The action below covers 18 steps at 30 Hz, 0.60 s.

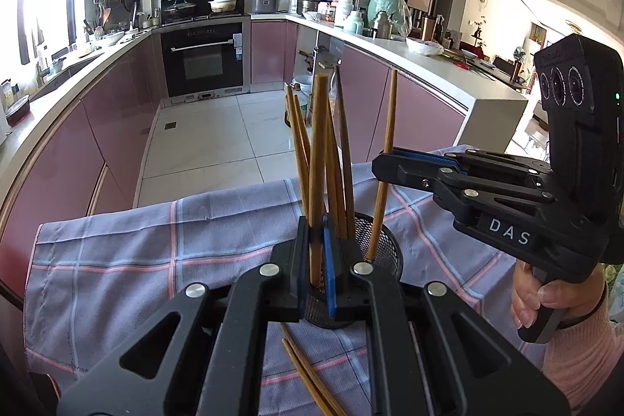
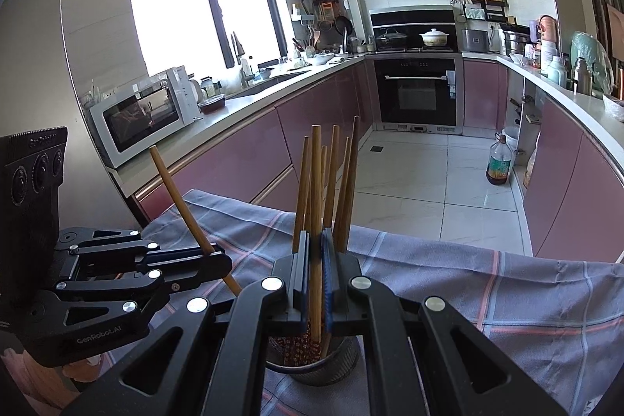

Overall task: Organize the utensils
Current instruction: 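Lower the left tool's chopstick into the mesh cup while the right tool inserts its chopstick, then open both tools and withdraw them from the mesh cup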

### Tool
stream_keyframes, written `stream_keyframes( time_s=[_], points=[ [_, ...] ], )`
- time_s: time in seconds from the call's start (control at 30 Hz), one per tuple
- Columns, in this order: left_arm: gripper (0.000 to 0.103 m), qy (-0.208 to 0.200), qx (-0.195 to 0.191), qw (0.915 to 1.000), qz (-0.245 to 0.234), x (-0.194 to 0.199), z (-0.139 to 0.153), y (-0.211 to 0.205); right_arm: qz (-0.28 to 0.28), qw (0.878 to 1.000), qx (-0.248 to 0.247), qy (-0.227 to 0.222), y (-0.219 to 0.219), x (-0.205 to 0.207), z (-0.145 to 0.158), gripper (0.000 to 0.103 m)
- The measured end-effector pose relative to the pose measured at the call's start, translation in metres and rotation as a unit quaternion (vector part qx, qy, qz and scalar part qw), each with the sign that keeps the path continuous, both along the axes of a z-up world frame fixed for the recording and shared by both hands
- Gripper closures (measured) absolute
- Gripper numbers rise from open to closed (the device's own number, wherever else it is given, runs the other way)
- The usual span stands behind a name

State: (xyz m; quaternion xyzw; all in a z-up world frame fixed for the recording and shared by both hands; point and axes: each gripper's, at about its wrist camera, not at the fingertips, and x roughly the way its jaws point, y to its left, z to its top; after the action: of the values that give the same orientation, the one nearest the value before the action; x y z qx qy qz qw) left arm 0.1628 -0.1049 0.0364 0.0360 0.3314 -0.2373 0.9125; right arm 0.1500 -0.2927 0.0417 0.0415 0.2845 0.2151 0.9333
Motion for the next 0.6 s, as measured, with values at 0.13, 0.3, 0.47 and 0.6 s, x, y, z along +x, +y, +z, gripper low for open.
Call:
stream_keyframes(
  time_s=[0.13, 0.3, 0.47, 0.6],
  points=[
    [0.095, 0.003, 0.004, 1.0, 0.0, 0.006, -0.004, -0.002, -0.002, 1.0, 0.003, 0.003, -0.001, 0.003, -0.003, 0.098],
    [0.095, 0.01, 0.003, 0.9999, 0.005, 0.012, -0.009, -0.002, -0.009, 1.0, 0.008, 0.005, -0.002, 0.006, -0.003, 0.096],
    [0.088, 0.015, 0.001, 0.9998, 0.009, 0.016, -0.015, -0.002, -0.012, 1.0, 0.012, 0.008, -0.004, 0.005, -0.007, 0.095],
    [0.084, 0.016, -0.006, 0.9998, 0.013, 0.017, -0.019, 0.002, -0.008, 1.0, 0.013, 0.009, -0.004, 0.002, -0.009, 0.093]
  ],
)
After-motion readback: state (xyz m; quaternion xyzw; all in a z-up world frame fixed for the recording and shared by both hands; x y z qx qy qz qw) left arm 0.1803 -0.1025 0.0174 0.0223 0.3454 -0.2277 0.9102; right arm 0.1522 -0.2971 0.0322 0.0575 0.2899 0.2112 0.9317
